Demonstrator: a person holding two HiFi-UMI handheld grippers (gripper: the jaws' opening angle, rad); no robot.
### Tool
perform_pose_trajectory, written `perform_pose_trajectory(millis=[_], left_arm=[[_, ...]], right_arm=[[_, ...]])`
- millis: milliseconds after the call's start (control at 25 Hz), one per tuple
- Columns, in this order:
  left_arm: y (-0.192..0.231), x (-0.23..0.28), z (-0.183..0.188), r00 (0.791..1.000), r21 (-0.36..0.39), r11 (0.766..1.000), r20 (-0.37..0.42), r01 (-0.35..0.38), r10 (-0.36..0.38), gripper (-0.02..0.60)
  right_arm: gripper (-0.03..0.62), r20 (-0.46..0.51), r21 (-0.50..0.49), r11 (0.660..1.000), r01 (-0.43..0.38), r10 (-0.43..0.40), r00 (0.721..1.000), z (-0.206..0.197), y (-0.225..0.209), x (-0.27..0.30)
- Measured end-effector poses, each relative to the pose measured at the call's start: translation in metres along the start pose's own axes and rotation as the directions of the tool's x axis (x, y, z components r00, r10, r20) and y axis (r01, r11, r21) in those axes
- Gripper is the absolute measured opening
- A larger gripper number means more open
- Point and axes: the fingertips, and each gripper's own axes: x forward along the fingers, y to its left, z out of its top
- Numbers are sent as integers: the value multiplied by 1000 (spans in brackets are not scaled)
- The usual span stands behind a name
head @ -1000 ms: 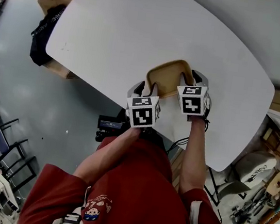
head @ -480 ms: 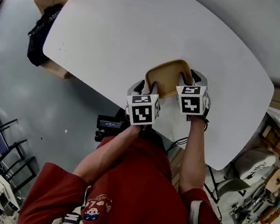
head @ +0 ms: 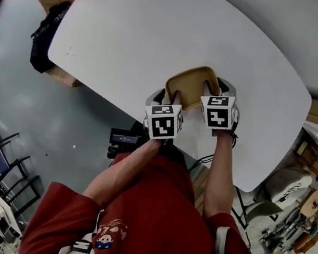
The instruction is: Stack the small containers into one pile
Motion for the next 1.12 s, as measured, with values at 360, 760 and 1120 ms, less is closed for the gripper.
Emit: perform_pose_trajectory(millis=[360, 760, 1120], left_arm=[[3, 1, -1, 1000, -23, 1000, 10, 19, -19, 213], [5, 1, -1, 999, -17, 999, 15, 34, -34, 235], [7, -6, 3, 998, -9, 999, 44, 33, -33, 244]], right_arm=[[155, -4, 9, 1000, 1, -1, 1000, -1, 1, 0], [166, 12, 26, 1000, -2, 2, 1000, 1, 2, 4], [179, 33, 32, 999, -2, 1, 999, 2, 3, -4]])
